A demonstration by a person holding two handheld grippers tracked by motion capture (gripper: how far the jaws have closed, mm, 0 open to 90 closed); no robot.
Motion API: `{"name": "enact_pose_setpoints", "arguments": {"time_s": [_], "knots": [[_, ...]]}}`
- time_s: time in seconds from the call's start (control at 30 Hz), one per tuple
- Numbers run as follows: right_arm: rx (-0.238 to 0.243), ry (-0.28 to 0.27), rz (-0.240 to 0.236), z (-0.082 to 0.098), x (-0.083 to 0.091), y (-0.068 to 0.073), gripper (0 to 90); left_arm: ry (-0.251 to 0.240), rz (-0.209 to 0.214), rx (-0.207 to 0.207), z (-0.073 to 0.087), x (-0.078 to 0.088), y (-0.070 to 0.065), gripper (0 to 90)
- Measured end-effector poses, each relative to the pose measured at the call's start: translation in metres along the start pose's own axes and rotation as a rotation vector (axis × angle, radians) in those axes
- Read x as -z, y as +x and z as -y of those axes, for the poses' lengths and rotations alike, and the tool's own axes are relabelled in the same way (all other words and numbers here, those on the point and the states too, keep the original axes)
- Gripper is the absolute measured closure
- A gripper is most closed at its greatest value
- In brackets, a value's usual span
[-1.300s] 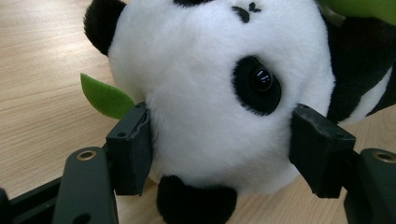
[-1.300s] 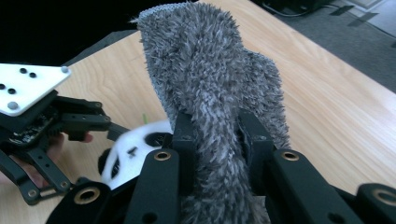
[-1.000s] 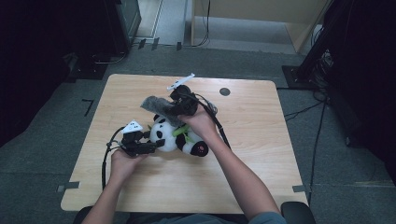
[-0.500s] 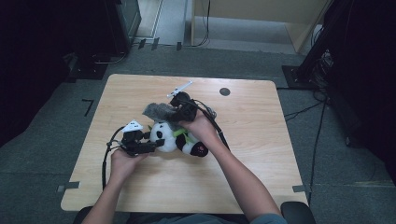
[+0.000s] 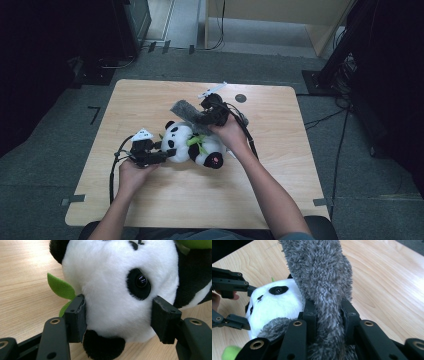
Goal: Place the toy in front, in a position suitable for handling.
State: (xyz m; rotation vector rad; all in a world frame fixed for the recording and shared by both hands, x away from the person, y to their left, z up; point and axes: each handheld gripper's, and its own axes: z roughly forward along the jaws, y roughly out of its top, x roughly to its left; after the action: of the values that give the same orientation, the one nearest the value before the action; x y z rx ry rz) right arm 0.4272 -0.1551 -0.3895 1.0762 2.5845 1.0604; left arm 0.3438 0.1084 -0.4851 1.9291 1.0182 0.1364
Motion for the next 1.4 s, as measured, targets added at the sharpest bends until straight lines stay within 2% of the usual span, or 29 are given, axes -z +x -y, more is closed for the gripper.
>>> {"name": "enact_pose_setpoints", "arguments": {"time_s": [0.13, 0.27, 0.43, 0.53, 0.6, 0.8, 0.93, 1.07, 1.17, 1.27, 1.33, 1.4], "knots": [[-0.008, -0.015, 0.023, 0.003, 0.012, -0.006, 71.8, 0.0, 0.0, 0.004, 0.0, 0.0, 0.0, 37.1], [-0.043, -0.03, 0.031, 0.014, 0.024, -0.02, 72.7, -0.006, 0.003, -0.004, 0.001, 0.0, 0.0, 37.0], [-0.073, -0.049, 0.029, 0.025, 0.031, -0.029, 73.0, -0.008, 0.001, -0.014, 0.001, 0.0, -0.001, 37.0], [-0.083, -0.058, 0.041, 0.029, 0.035, -0.034, 73.4, -0.006, 0.0, -0.018, 0.001, 0.0, -0.001, 36.9], [-0.112, -0.067, 0.055, 0.031, 0.039, -0.04, 73.8, -0.006, 0.001, -0.018, 0.002, 0.0, -0.001, 36.9], [-0.125, -0.063, 0.083, 0.034, 0.044, -0.05, 74.3, -0.005, 0.002, -0.02, 0.002, 0.0, -0.001, 36.8], [-0.156, -0.071, 0.076, 0.042, 0.05, -0.059, 74.5, -0.007, 0.003, -0.02, 0.003, 0.0, -0.001, 36.6], [-0.167, -0.06, 0.085, 0.044, 0.053, -0.063, 74.6, -0.009, 0.005, -0.018, 0.003, 0.0, 0.0, 36.6], [-0.164, -0.074, 0.096, 0.045, 0.057, -0.065, 74.7, -0.009, 0.006, -0.017, 0.003, 0.0, 0.0, 36.4], [-0.16, -0.11, 0.075, 0.041, 0.061, -0.061, 74.8, -0.01, 0.006, -0.015, 0.003, 0.0, 0.0, 36.3], [-0.158, -0.11, 0.07, 0.038, 0.061, -0.058, 74.8, -0.01, 0.005, -0.014, 0.002, 0.0, 0.0, 36.3], [-0.119, -0.131, 0.056, 0.028, 0.062, -0.049, 74.8, -0.009, 0.003, -0.015, 0.002, 0.0, 0.0, 36.3]]}}
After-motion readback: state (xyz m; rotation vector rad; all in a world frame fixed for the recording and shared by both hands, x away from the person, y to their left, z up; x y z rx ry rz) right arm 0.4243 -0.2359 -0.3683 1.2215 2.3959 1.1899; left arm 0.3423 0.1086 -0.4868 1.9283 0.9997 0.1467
